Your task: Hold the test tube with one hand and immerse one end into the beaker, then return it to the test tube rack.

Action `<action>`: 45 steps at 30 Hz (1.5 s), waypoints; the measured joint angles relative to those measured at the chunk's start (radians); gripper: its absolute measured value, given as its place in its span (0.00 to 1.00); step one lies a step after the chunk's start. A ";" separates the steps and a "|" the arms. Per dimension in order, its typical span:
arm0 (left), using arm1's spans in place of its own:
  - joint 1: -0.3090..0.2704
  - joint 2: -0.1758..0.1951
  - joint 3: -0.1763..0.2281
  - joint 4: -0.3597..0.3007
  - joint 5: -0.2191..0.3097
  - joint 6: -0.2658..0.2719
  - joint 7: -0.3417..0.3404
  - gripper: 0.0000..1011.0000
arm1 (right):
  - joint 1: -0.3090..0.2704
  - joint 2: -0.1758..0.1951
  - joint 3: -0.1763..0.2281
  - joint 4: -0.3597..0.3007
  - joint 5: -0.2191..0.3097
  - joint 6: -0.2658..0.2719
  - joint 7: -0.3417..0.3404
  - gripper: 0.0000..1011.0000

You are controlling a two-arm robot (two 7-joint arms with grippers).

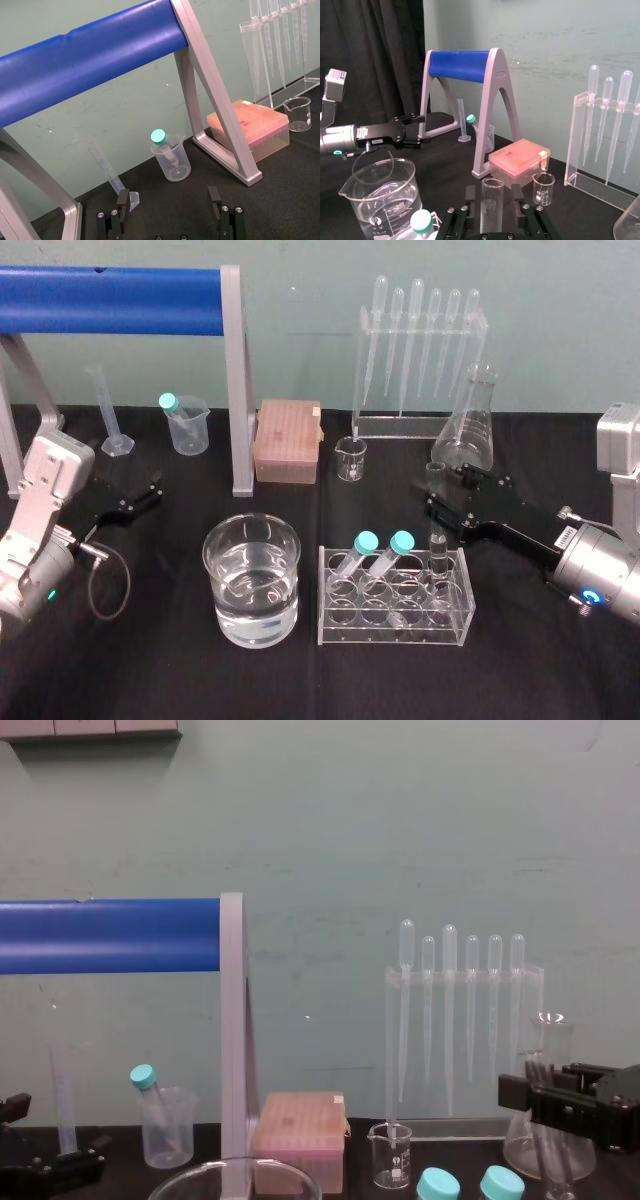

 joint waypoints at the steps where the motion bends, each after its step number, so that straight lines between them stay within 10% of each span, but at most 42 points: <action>1: 0.000 0.000 0.000 0.000 0.000 0.000 0.000 0.99 | 0.000 0.000 0.000 0.000 0.000 0.000 0.000 0.44; 9: 0.000 0.000 0.000 0.000 0.000 0.000 0.000 0.99 | 0.000 0.000 0.000 0.000 0.001 -0.001 0.002 0.23; 20: 0.000 0.000 0.000 0.000 0.000 0.000 0.000 0.99 | 0.000 0.000 0.000 0.000 0.001 -0.001 0.002 0.22; 32: 0.000 0.000 0.000 0.000 0.000 0.000 0.000 0.99 | -0.005 0.000 0.043 -0.042 0.133 0.017 0.052 0.22; 45: 0.000 0.000 0.000 0.000 0.000 0.000 0.000 0.99 | 0.057 -0.027 0.058 -0.040 0.157 -0.094 0.080 0.22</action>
